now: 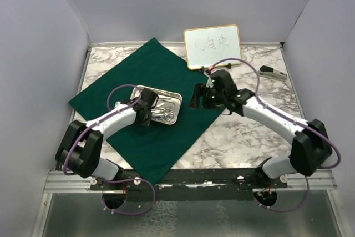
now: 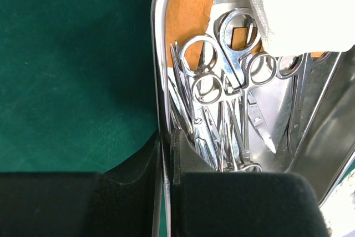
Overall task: Prepare the surgical pack
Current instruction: Place the container in the surgical kit.
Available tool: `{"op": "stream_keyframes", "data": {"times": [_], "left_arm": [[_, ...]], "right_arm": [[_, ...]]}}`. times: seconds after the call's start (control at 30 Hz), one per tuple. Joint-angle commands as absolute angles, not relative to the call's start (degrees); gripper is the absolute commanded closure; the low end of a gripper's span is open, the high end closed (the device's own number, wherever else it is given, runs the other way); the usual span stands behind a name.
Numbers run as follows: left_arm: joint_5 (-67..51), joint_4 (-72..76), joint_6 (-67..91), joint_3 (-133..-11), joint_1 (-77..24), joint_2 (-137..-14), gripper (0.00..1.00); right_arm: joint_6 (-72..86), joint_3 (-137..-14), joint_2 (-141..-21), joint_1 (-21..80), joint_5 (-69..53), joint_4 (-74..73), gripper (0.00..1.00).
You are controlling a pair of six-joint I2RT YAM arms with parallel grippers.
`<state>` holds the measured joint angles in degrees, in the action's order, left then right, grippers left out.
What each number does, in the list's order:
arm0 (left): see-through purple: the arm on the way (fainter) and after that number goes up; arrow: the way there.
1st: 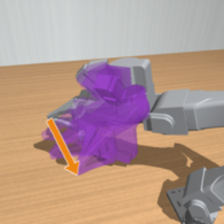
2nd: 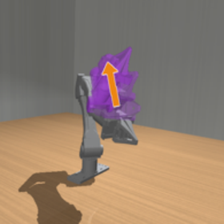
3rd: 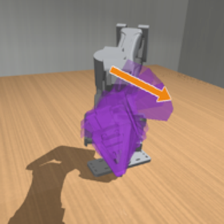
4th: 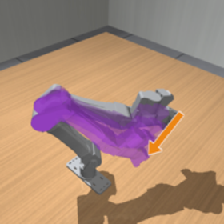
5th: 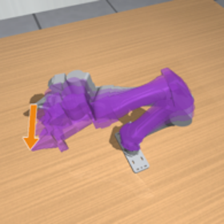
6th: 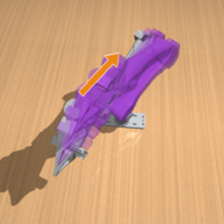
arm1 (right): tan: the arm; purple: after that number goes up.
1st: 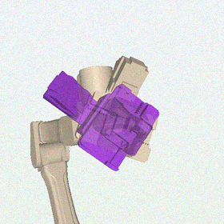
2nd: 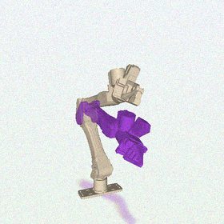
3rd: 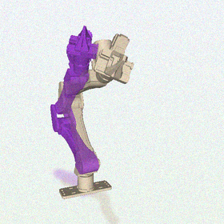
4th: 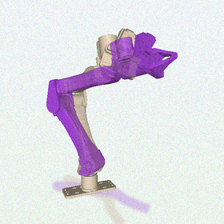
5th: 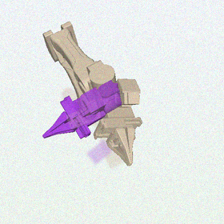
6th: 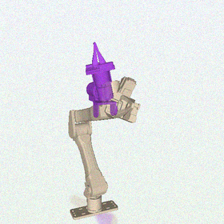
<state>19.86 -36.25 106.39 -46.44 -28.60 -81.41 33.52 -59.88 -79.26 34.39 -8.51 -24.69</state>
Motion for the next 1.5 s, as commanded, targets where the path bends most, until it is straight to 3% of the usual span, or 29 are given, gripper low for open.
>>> {"op": "stream_keyframes", "data": {"times": [0.0, 0.03, 0.17, 0.27, 0.43, 0.57, 0.73, 1.0, 1.47], "left_arm": [[16.7, -29.5, 110.2, -46.3, -28.4, -80.0, 0.94], [16.6, -29.5, 110.1, -45.7, -28.4, -79.1, 0.87], [16.3, -29.4, 108.1, -43.6, -28.3, -74.4, 0.39], [15.2, -29.7, 105.5, -41.2, -28.3, -69.5, 0.19], [17.7, -30.9, 90.1, -41.4, -27.9, -58.9, 0.15], [21.4, -34.4, 64.1, -52.2, -27.2, -56.0, 0.14], [23.7, -43.4, 42.8, -66.0, -26.9, -58.3, 0.14], [21.5, -42.0, 37.5, -67.2, -27.0, -53.1, 0.14], [15.7, -44.2, 29.3, -76.9, -27.0, -63.8, 0.14]], "right_arm": [[37.2, -62.8, -87.7, 39.7, -10.6, -16.5, 0.26], [37.5, -64.4, -90.4, 40.5, -10.7, -16.7, 0.26], [39.8, -68.2, -98.0, 43.3, -6.8, -16.0, 0.28], [42.9, -69.9, -102.1, 44.1, -4.2, -14.8, 0.32], [45.2, -73.1, -108.1, 45.0, -0.9, -15.7, 0.44], [42.7, -77.5, -112.5, 45.9, 2.5, -19.7, 0.55], [37.8, -83.0, -115.4, 47.1, 7.1, -24.3, 0.69], [36.1, -91.9, -121.0, 47.2, 11.0, -30.1, 0.83], [36.3, -95.4, -123.3, 47.2, 11.1, -31.9, 0.84]]}}
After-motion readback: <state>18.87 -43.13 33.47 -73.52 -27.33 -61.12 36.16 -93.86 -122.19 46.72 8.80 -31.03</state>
